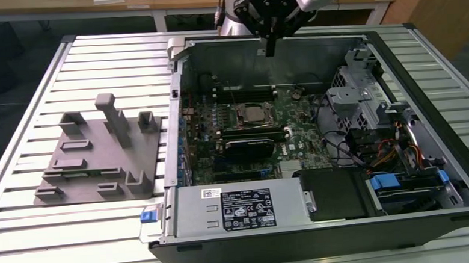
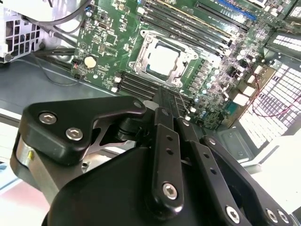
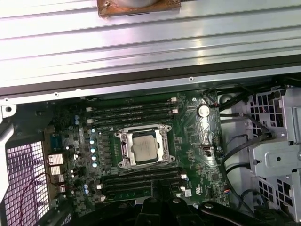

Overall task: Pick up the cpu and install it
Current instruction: 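Close the cpu cover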

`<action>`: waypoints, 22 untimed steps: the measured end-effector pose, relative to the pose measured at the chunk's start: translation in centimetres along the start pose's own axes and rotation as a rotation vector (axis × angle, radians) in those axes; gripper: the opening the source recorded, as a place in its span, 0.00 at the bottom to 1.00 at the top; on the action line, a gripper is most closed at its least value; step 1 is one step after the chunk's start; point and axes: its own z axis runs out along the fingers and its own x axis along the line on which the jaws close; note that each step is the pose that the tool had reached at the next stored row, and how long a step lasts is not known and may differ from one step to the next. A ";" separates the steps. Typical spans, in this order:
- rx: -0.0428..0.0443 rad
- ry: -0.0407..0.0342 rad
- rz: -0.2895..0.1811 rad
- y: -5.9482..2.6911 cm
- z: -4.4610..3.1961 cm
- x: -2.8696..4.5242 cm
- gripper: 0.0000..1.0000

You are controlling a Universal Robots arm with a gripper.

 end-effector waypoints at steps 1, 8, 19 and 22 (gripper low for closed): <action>-0.0001 0.0000 0.000 0.00 -0.10 0.00 0.11; 0.0000 0.0000 0.000 0.02 -0.80 -0.02 0.11; -0.0001 0.0000 0.000 0.01 -0.71 -0.02 0.11; -0.0001 0.0000 0.000 0.01 -0.37 -0.01 0.11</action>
